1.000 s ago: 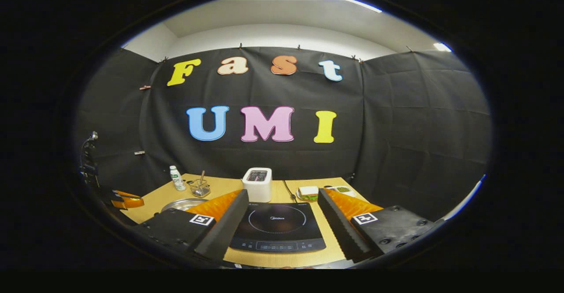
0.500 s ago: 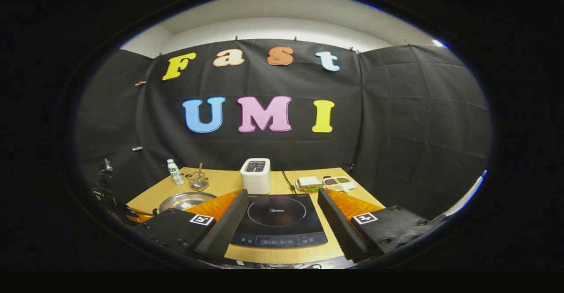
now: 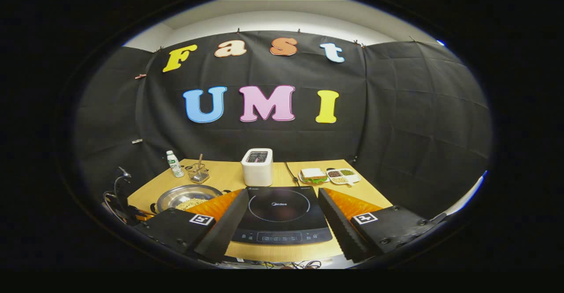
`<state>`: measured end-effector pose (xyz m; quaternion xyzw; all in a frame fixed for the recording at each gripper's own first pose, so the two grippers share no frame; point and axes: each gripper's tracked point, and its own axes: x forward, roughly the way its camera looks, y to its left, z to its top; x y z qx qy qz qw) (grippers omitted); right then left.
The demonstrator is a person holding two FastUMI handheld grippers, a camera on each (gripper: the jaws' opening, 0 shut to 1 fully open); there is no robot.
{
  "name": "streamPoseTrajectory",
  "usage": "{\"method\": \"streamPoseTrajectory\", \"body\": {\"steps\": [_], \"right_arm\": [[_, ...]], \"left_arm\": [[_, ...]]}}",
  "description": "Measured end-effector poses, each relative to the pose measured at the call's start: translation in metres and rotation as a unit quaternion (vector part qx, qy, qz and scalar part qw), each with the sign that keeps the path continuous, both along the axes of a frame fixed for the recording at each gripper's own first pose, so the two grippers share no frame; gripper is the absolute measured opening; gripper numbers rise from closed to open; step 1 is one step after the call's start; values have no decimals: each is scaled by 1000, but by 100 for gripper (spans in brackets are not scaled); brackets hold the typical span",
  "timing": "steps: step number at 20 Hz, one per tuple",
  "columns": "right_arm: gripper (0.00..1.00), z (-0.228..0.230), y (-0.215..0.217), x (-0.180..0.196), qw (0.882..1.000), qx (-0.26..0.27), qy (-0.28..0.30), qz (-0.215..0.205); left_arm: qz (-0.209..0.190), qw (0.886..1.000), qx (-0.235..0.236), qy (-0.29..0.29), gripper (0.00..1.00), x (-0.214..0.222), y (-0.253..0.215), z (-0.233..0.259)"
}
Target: First push the handle of the pot to place it horizontally, then grasp the pot with both hands and set it on the induction cooktop.
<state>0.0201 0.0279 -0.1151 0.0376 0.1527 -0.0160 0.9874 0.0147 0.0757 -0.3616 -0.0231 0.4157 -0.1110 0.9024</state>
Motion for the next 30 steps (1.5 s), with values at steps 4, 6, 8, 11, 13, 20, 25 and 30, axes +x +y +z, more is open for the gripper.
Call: {"method": "streamPoseTrajectory", "body": {"steps": [4,6,8,11,13,20,25,30], "right_arm": [[98,-8,6,7,1000,-10,8,9],[98,-10,8,10,1000,-12,12,13],[98,-11,10,13,1000,-10,15,15],[98,-16,12,18,1000,-12,21,17],[98,-16,14,21,999,-14,24,19],[99,-22,26,24,999,-22,34,34],[98,-25,31,26,998,-30,35,39],[98,-38,38,25,998,-24,51,39]], "left_arm": [[-2,1000,16,21,5,6,12,-16],[9,999,20,24,5,11,23,-18],[28,999,14,28,5,15,35,-19],[60,998,-11,36,5,24,44,-19],[62,997,-26,42,5,23,42,-18],[68,995,-51,45,5,31,36,-11],[94,994,-52,33,5,52,60,-8],[109,993,-37,25,5,74,81,-9]]}}
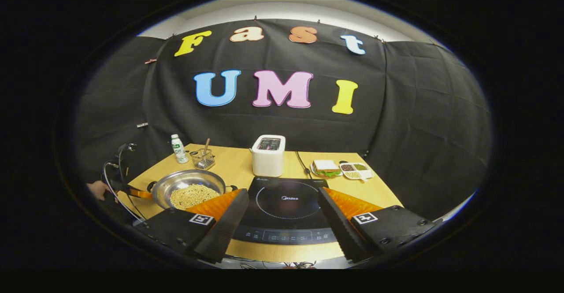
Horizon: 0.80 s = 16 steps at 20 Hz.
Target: First push the handle of the pot to place it horizontally, then grasp the pot with both hands and set it on the induction cooktop.
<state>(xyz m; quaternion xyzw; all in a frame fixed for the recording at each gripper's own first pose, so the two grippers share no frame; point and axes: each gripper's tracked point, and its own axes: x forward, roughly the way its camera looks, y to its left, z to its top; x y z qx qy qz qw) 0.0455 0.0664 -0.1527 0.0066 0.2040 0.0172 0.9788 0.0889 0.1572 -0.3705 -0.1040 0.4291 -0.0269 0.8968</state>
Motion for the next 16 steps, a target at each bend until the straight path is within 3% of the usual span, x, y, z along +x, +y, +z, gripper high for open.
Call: {"method": "streamPoseTrajectory", "body": {"steps": [11,16], "right_arm": [[99,-33,42,21,998,26,52,22],[99,-54,59,33,995,47,85,29]], "left_arm": [[11,1000,15,-21,5,45,31,1],[14,999,28,-40,5,45,39,15]]}}
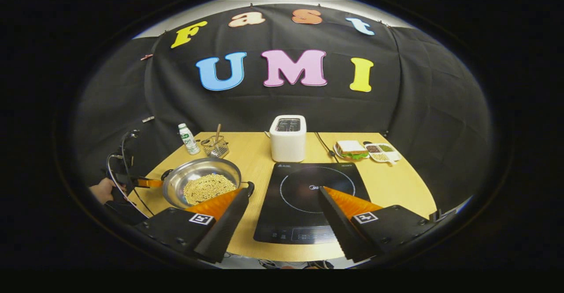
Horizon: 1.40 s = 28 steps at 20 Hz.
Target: First push the handle of the pot to place it horizontally, then grasp the pot with both hands and set it on the induction cooktop.
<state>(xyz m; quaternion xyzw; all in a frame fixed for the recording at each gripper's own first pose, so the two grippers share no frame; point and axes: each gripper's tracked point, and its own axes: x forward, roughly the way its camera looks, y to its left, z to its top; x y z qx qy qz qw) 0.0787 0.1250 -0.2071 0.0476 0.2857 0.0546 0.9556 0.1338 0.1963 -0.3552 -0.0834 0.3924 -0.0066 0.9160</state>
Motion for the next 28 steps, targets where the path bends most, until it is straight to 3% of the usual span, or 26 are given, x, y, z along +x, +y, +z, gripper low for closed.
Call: {"method": "streamPoseTrajectory", "body": {"steps": [3,6,10,11,13,15,19,28], "right_arm": [[100,-17,21,13,999,21,26,9],[100,-31,43,29,998,38,43,18],[100,-52,67,48,997,40,66,28],[100,-59,73,51,995,48,78,28],[100,-73,88,57,992,71,99,26],[100,-94,95,64,990,73,119,23],[99,-124,117,70,982,95,160,30],[99,-173,131,84,974,94,202,30]], "left_arm": [[11,999,21,-32,5,2,15,25],[34,997,1,-69,9,13,26,54],[21,996,5,-88,58,27,30,62],[16,996,-2,-90,77,32,25,61],[14,994,-18,-104,91,45,18,58],[10,993,-38,-112,96,58,9,53],[-3,993,-73,-97,96,76,-3,30],[-42,995,-82,-45,96,96,-14,-14]]}}
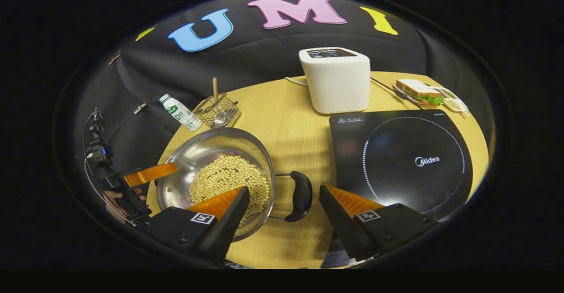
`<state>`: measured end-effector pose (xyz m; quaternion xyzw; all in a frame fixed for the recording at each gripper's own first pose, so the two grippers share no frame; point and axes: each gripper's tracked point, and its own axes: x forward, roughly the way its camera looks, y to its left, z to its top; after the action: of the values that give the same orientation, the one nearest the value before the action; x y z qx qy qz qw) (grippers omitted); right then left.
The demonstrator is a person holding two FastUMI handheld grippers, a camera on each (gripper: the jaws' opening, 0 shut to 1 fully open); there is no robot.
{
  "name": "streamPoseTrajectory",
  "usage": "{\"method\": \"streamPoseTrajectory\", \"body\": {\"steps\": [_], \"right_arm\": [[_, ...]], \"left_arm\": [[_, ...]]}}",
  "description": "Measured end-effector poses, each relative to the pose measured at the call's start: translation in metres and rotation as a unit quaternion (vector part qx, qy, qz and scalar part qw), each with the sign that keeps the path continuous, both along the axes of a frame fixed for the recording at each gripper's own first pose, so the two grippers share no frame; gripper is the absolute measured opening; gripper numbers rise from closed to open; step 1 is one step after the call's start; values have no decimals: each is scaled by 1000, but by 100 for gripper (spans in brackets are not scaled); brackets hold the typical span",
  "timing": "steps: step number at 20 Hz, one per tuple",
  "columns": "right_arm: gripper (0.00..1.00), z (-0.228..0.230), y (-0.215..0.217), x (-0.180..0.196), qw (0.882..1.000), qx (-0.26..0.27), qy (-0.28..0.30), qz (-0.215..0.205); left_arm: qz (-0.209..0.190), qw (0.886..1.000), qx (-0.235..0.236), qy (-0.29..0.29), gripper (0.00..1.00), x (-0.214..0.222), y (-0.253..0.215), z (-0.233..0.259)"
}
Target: First push the handle of the pot to place it horizontally, then grasp the pot with both hands and set it on the induction cooktop.
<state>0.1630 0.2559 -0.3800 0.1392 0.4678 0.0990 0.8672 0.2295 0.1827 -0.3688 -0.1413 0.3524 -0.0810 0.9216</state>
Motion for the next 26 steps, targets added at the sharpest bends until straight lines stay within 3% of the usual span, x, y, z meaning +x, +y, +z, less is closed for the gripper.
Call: {"method": "streamPoseTrajectory", "body": {"steps": [4,9,10,11,12,14,19,20,21,26], "right_arm": [[98,-16,15,-1,1000,0,22,17],[94,-34,15,4,999,-5,38,0],[81,-38,10,8,999,-16,38,-6],[83,-39,6,10,999,-20,37,-9],[71,-39,5,10,999,-21,36,-9],[65,-40,4,11,999,-24,35,-8],[62,-43,3,10,998,-26,53,-11],[55,-45,2,13,998,-24,56,-11],[59,-44,4,13,998,-23,58,-12],[55,-45,3,15,998,-26,53,1]], "left_arm": [[-13,999,-4,30,96,-1,-5,-17],[-40,997,0,61,92,-6,-11,-35],[-45,997,4,67,92,-7,-11,-39],[-47,996,6,70,88,-6,-9,-41],[-46,996,8,71,86,-6,-7,-41],[-39,996,13,78,70,-9,1,-44],[-33,996,12,88,66,-10,0,-47],[-31,996,10,87,65,-10,1,-47],[-32,996,9,87,64,-11,0,-47],[-20,996,4,92,64,-16,0,-46]]}}
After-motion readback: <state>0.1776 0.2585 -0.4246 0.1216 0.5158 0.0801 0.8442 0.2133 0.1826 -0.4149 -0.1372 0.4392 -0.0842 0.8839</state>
